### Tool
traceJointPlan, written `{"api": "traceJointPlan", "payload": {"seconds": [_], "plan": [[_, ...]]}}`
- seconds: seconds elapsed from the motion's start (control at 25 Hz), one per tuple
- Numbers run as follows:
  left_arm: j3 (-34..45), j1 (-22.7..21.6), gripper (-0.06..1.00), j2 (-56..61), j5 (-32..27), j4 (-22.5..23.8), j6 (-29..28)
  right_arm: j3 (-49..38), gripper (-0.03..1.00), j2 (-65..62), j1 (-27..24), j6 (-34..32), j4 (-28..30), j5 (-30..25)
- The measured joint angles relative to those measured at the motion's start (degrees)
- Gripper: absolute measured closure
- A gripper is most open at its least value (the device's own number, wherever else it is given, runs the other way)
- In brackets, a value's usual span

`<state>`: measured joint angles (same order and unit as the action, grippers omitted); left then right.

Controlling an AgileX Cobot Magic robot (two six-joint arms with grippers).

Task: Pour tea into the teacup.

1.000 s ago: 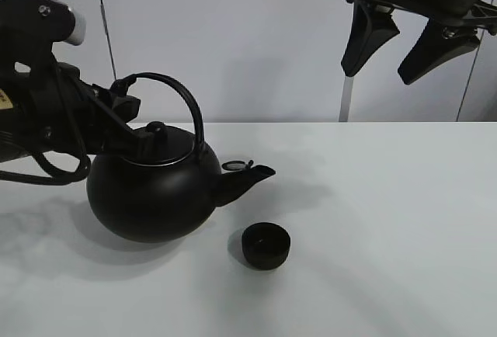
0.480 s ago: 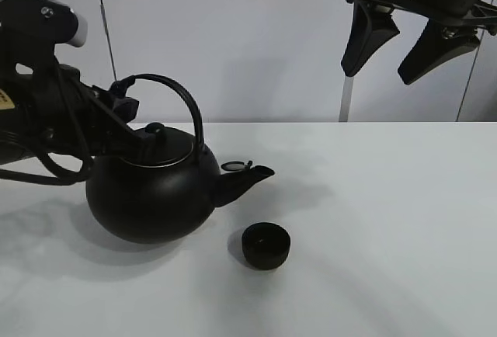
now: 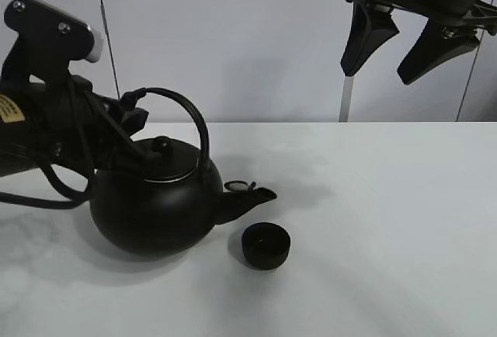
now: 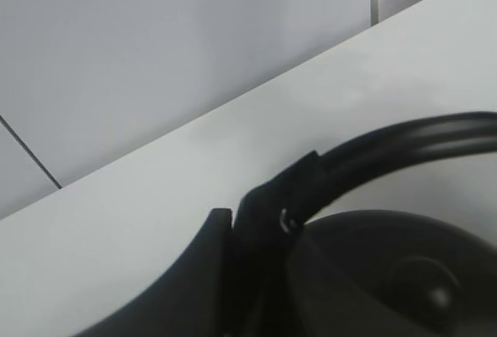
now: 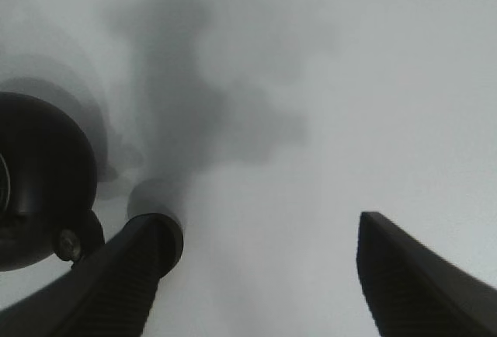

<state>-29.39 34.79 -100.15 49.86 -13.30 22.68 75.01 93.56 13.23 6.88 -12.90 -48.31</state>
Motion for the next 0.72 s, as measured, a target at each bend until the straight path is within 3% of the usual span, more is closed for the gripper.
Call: {"api": "traceJointPlan", "payload": {"seconds": [0.4,0.72], "plan": [[-0.1,0.0,0.84,-1.7,2.5,0.0,0.2,0.0,0.47,0.0,0.0,0.0,-0.1,-0.3],[-0.1,0.0,0.84,-1.7,2.5,0.1,4.5,0.0,0.47,0.0,0.0,0.0,-0.1,-0.3]]}}
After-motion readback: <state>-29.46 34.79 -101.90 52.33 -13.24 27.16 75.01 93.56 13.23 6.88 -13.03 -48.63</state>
